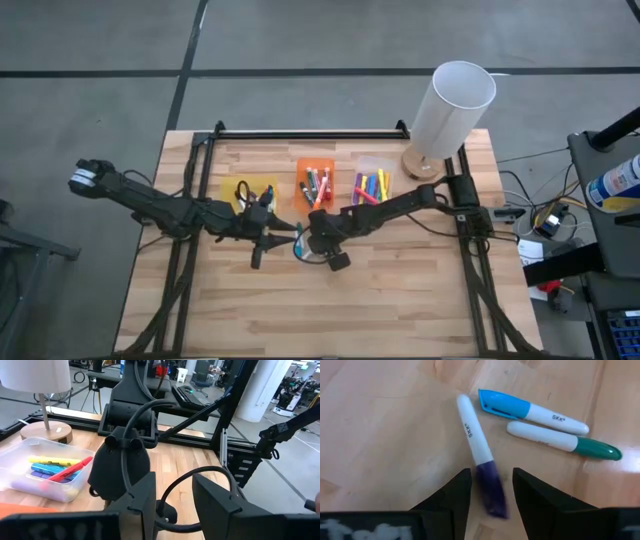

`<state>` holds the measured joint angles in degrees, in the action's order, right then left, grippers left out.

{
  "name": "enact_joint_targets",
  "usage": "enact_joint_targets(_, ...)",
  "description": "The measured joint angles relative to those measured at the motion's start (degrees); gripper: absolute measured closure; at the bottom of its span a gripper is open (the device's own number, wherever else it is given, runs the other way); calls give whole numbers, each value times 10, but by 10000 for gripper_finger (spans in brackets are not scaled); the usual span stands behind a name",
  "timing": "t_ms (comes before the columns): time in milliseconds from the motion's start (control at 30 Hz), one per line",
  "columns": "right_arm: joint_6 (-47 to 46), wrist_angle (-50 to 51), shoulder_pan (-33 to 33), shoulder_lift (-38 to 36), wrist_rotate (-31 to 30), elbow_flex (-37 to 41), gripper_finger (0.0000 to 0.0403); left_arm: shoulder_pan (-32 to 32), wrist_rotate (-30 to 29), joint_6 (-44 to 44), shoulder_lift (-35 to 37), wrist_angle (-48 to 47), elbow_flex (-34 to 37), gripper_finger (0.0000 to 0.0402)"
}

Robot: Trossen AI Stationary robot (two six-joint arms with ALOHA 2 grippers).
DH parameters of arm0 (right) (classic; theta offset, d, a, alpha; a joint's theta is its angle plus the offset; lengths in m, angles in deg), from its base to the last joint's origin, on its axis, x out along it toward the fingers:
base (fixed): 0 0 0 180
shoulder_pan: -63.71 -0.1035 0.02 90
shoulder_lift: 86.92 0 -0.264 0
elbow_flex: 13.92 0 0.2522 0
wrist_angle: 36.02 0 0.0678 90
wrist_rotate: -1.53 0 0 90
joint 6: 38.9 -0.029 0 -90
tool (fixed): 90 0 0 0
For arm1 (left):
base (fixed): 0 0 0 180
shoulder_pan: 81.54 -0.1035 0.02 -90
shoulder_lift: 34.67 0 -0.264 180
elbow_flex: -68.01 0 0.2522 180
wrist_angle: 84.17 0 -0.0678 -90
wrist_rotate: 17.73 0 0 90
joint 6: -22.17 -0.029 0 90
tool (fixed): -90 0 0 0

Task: Pick & Place Markers
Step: Put the small dark purple marker into the yellow bin

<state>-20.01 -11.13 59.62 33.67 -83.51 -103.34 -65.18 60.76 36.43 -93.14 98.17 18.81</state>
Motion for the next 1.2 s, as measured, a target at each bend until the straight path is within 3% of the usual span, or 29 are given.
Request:
enact_joint_targets(267,-62,0,1,20,7,-3,273,0,0,0,0,0,0,280)
enact_joint_targets(533,-131,1,-2,21,24,-3,367,0,-6,-1,-2,-5,1,280)
enact_joint_targets(1000,-270,82,-45,-72,27,2,370,-1,-7,-20,-8,-27,2,280)
enact_joint_targets(1200,-295,101,-80,-143,-52,2,370,-1,2,-82,-23,-36,4,280)
